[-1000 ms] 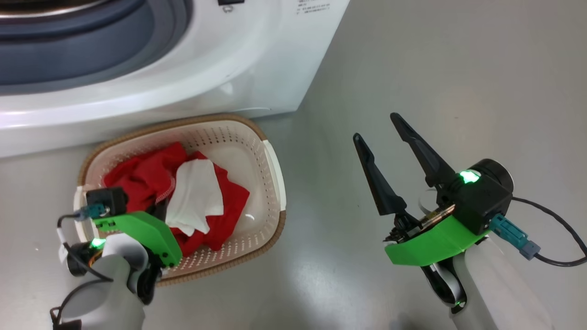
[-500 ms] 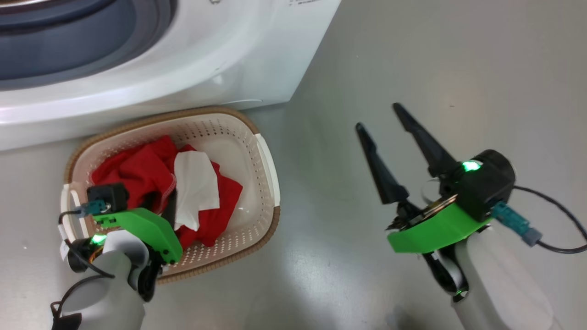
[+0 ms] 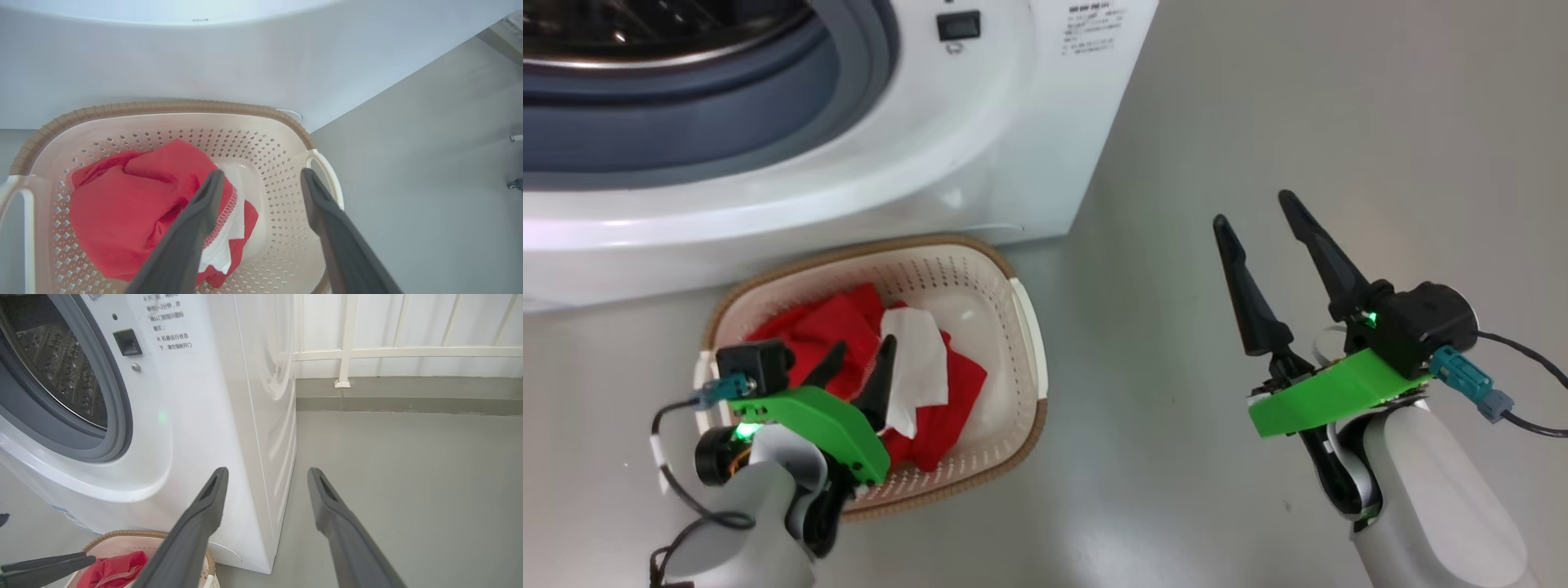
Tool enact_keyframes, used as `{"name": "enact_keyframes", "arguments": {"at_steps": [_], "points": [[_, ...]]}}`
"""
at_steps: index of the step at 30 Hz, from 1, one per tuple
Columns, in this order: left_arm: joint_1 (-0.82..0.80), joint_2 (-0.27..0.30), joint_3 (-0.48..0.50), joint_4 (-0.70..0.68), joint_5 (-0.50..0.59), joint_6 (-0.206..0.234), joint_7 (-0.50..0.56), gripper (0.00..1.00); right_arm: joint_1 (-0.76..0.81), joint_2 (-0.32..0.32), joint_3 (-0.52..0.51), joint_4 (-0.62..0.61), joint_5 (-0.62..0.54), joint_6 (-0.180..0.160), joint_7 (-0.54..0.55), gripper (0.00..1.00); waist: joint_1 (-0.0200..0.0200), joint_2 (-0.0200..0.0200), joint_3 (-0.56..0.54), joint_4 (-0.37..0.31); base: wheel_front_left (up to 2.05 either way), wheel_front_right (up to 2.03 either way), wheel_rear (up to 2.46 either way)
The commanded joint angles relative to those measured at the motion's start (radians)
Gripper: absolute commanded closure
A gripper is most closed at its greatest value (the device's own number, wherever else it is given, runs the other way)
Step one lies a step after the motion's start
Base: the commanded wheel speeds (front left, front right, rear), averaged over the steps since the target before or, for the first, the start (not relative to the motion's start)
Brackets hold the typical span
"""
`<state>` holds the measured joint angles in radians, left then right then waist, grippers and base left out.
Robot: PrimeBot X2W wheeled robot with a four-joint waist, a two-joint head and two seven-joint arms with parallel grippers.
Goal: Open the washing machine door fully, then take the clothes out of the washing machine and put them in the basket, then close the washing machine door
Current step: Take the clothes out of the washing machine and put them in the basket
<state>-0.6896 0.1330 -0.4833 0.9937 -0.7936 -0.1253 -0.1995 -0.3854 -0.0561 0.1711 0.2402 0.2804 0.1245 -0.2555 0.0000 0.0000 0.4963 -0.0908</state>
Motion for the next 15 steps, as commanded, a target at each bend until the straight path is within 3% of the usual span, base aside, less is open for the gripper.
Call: {"name": "enact_keyframes", "arguments": {"at_steps": [1, 8, 15], "points": [[0.026, 0.035, 0.016, -0.029, -0.013, -0.005, -0.015, 0.0, 0.032, 0.006, 0.014, -0.016, -0.011, 0.006, -0.006, 0.0, 0.0, 0.0, -0.05, 0.027, 0.0, 0.0, 0.0], [0.09, 0.093, -0.02, -0.195, 0.019, -0.005, -0.059, 0.0, 0.064, 0.006, -0.02, 0.021, -0.028, 0.006, -0.006, 0.0, 0.0, 0.0, -0.14, 0.054, 0.0, 0.0, 0.0], [0.204, 0.106, 0.14, -0.469, 0.121, 0.05, -0.062, 0.0, 0.088, 0.006, -0.055, 0.04, -0.049, 0.006, -0.006, 0.0, 0.0, 0.0, -0.211, 0.073, 0.0, 0.0, 0.0]]}}
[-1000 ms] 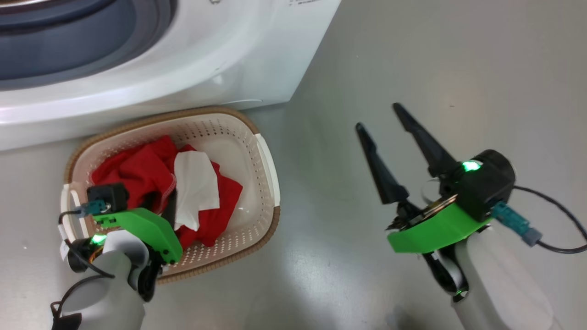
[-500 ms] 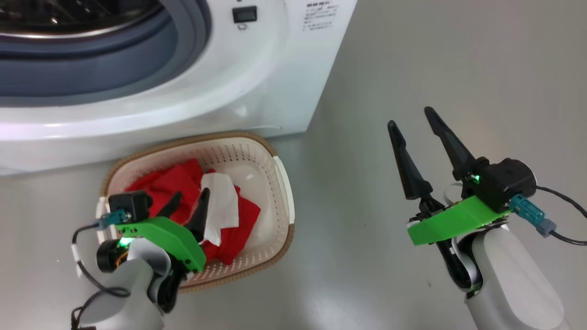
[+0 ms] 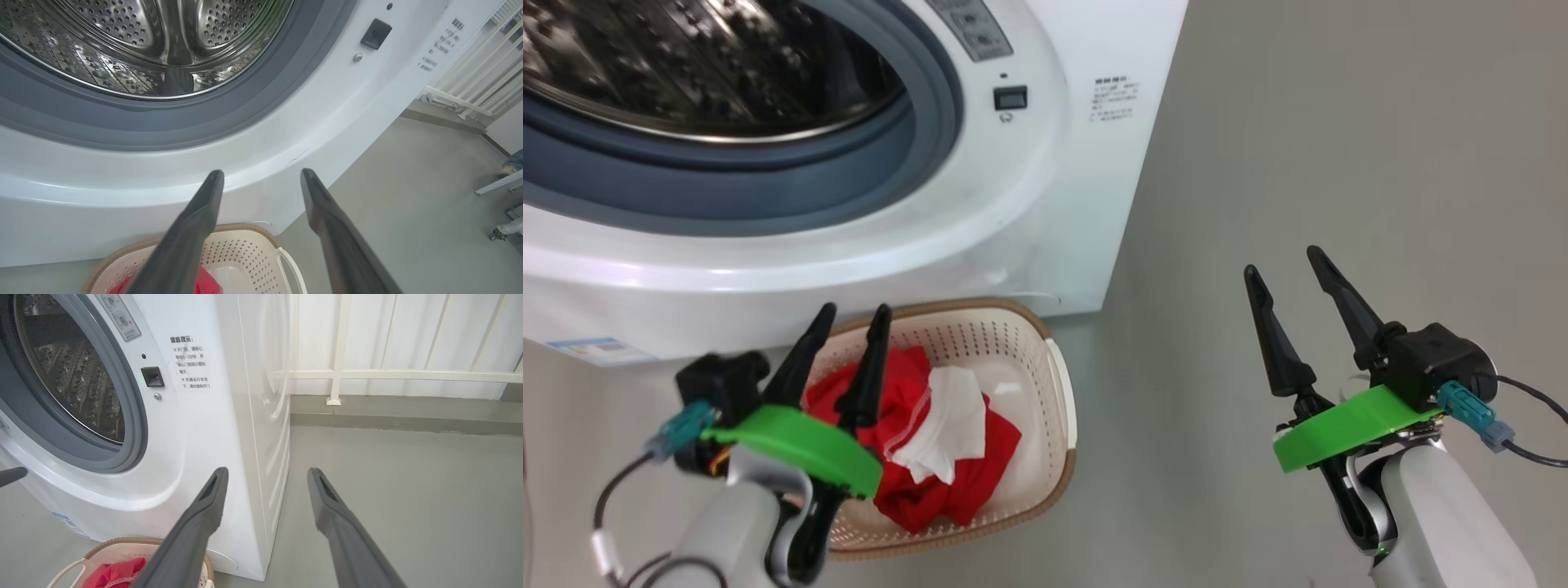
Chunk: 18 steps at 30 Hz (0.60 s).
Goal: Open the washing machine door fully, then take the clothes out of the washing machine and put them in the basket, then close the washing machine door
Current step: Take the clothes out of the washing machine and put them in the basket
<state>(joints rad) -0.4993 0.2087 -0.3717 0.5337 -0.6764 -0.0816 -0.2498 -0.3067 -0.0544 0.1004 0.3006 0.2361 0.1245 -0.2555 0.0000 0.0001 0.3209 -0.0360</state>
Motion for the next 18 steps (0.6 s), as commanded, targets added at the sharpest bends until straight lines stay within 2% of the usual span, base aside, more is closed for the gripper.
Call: {"name": "enact_keyframes", "arguments": {"at_steps": [1, 8, 18], "points": [[0.036, 0.028, 0.05, -0.039, 0.017, 0.013, -0.012, 0.0, 0.013, 0.004, 0.013, -0.018, -0.005, 0.006, -0.006, 0.0, 0.0, -0.0001, -0.046, 0.019, 0.0, 0.0, 0.0], [0.155, 0.006, 0.167, -0.201, 0.083, 0.028, -0.012, 0.0, 0.039, 0.004, -0.011, -0.001, -0.006, 0.006, -0.006, 0.0, 0.0, -0.0001, -0.119, 0.021, 0.0, 0.0, 0.0], [0.259, -0.002, 0.262, -0.324, 0.166, 0.047, -0.012, 0.0, 0.087, 0.004, -0.04, -0.051, -0.011, 0.006, -0.006, 0.0, 0.0, -0.0001, -0.193, 0.019, 0.0, 0.0, 0.0]]}}
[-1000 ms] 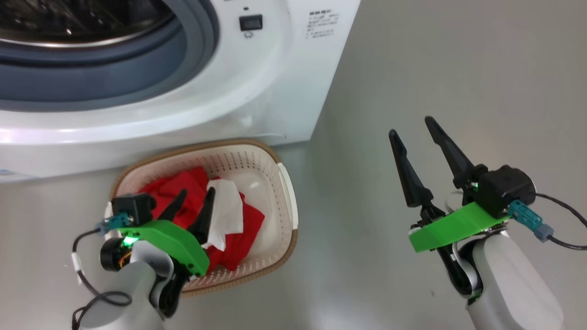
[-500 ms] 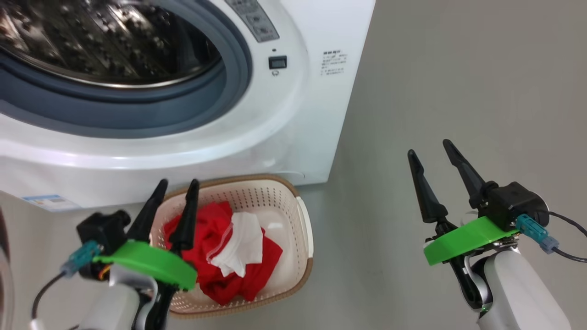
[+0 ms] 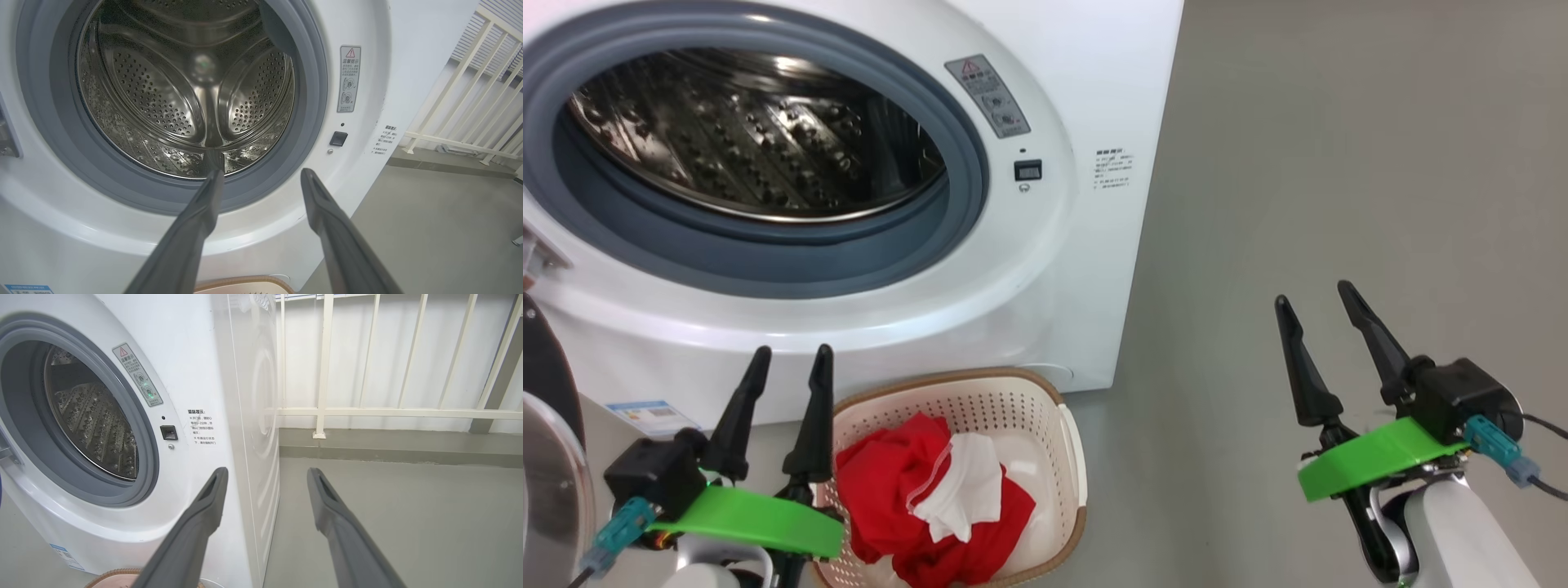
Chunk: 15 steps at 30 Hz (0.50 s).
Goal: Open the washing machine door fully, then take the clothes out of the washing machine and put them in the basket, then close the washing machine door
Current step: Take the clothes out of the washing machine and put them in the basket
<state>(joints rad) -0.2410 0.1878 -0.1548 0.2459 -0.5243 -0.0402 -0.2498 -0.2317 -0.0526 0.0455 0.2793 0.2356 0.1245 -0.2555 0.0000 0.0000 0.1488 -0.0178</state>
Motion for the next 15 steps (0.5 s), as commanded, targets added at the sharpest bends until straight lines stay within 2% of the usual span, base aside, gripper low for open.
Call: {"name": "enact_keyframes", "arguments": {"at_steps": [1, 15], "points": [[0.007, 0.018, 0.051, -0.044, 0.018, 0.006, -0.012, 0.0, 0.017, 0.002, 0.01, -0.038, -0.013, 0.006, -0.006, 0.0, 0.0, 0.0, -0.026, 0.0, 0.0, 0.0, 0.0], [0.098, 0.023, 0.091, -0.058, 0.061, 0.016, -0.012, 0.0, 0.136, 0.002, -0.033, -0.138, -0.024, 0.006, -0.006, 0.0, 0.0, 0.0, -0.125, -0.009, 0.0, 0.0, 0.0]]}}
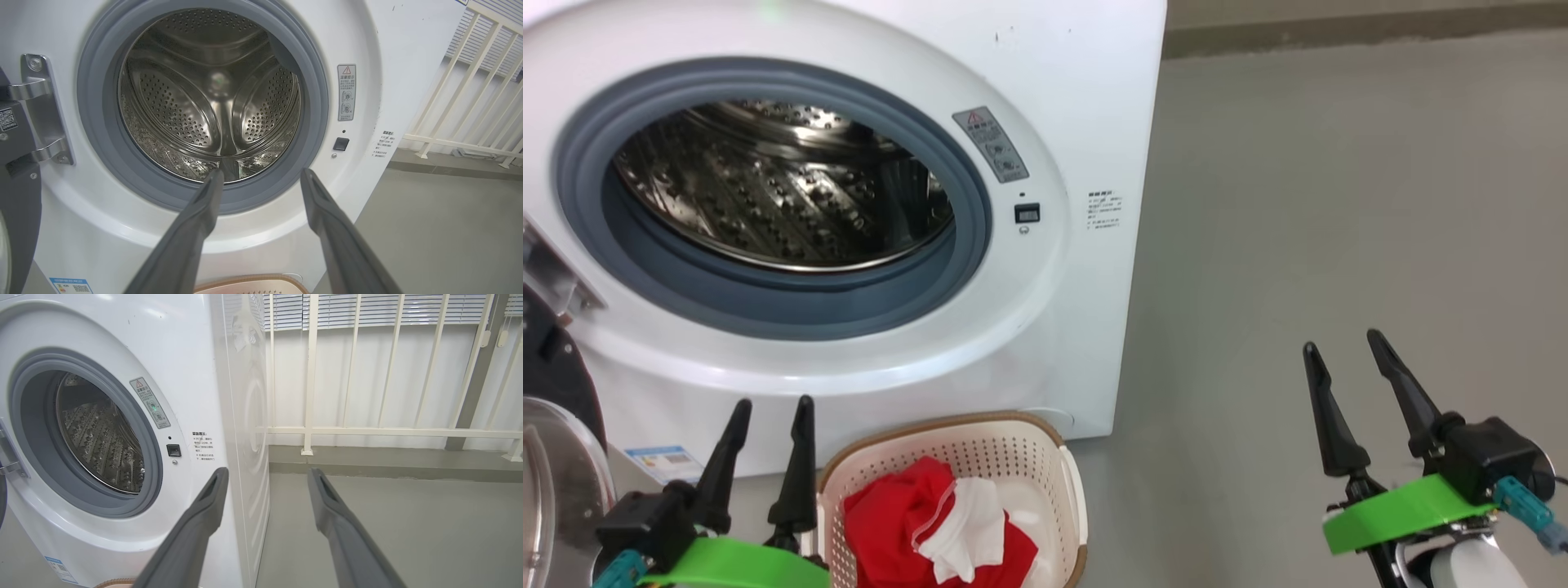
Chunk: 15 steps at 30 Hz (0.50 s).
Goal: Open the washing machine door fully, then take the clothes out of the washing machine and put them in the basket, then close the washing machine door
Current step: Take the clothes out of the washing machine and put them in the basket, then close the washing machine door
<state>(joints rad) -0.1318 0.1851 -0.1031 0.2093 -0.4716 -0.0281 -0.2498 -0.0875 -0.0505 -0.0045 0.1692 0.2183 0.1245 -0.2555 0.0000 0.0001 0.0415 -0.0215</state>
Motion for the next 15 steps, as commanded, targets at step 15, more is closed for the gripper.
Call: {"name": "enact_keyframes", "arguments": {"at_steps": [15], "points": [[0.021, 0.037, 0.066, -0.02, 0.026, 0.004, -0.012, 0.0, 0.047, 0.0, 0.023, -0.077, -0.027, 0.006, -0.006, 0.0, 0.0, -0.0001, -0.027, -0.022, 0.0, 0.0, 0.0]]}}
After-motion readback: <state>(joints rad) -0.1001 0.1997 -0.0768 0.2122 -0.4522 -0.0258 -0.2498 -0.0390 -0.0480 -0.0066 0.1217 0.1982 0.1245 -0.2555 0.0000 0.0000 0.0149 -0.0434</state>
